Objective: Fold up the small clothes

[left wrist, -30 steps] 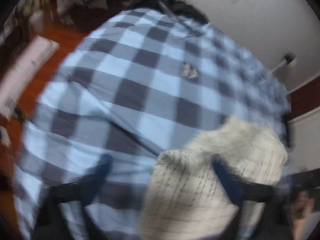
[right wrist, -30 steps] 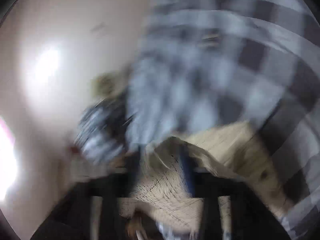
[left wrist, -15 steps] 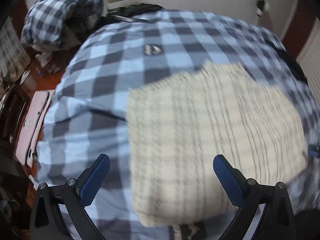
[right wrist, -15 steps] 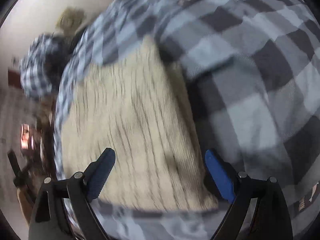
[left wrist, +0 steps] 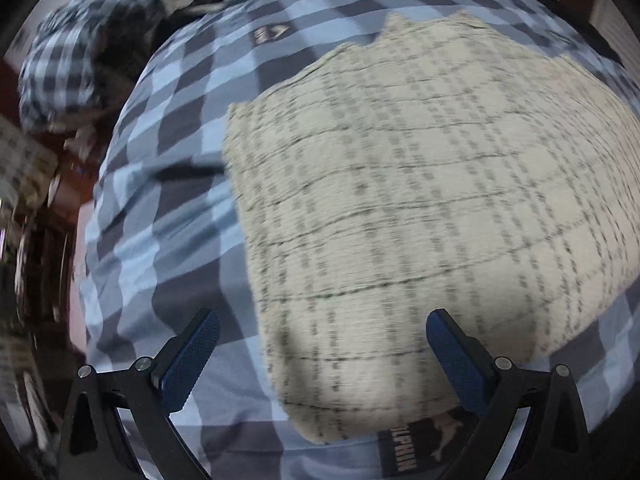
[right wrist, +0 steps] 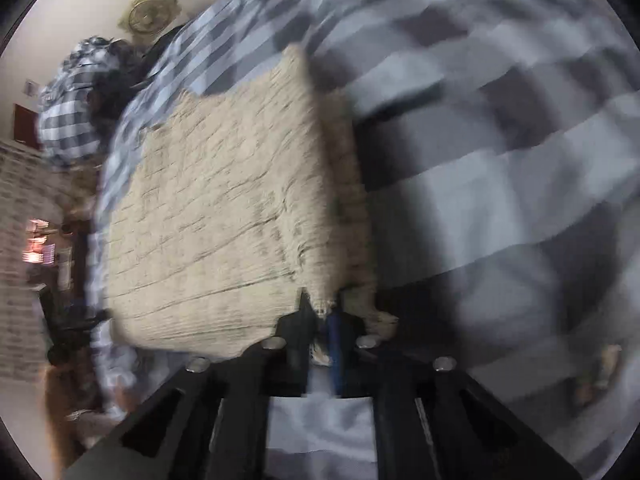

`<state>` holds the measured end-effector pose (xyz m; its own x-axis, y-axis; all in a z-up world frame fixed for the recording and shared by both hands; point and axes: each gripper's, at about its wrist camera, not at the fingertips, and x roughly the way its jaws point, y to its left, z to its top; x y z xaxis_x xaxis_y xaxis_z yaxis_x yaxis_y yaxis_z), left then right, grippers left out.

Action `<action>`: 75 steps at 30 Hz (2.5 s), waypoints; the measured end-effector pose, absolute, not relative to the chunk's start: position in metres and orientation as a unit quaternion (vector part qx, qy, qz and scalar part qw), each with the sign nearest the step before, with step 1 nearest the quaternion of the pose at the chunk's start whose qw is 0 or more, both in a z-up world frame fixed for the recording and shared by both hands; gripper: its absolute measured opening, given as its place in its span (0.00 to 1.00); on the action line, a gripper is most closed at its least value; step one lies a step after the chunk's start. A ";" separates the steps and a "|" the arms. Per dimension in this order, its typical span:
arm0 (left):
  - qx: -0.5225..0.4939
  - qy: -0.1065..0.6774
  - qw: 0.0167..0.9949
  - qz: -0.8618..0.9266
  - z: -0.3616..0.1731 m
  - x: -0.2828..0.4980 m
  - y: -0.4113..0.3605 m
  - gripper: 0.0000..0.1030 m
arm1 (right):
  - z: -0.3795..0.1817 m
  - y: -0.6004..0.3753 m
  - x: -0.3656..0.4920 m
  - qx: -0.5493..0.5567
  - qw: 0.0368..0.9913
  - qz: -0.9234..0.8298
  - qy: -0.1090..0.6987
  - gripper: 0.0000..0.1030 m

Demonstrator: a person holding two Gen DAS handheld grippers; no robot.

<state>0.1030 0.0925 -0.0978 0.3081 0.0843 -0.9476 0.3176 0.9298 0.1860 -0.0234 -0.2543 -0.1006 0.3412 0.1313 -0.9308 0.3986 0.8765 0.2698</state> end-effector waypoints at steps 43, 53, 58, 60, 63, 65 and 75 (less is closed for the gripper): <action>-0.004 0.569 0.819 -0.074 -0.070 0.128 0.126 1.00 | -0.063 -0.325 0.055 0.205 0.803 -0.117 0.547 0.89; 0.062 0.565 0.820 -0.061 -0.081 0.127 0.101 1.00 | -0.105 -0.311 0.180 0.275 0.762 -0.120 0.574 0.89; 0.023 0.571 0.818 -0.064 -0.078 0.129 0.108 1.00 | -0.102 -0.288 0.188 0.206 0.773 -0.101 0.591 0.01; 0.011 0.568 0.821 -0.064 -0.076 0.128 0.111 1.00 | -0.094 -0.277 0.184 0.168 0.780 -0.096 0.595 0.01; -0.008 0.562 0.825 -0.060 -0.073 0.128 0.118 1.00 | -0.060 -0.263 0.174 0.136 0.814 -0.082 0.559 0.01; -0.021 0.561 0.826 -0.055 -0.072 0.129 0.123 1.00 | -0.028 -0.265 0.167 0.135 0.842 -0.096 0.514 0.01; -0.009 0.586 0.810 -0.015 -0.096 0.136 0.131 1.00 | -0.070 -0.285 0.182 0.139 0.804 -0.144 0.560 0.05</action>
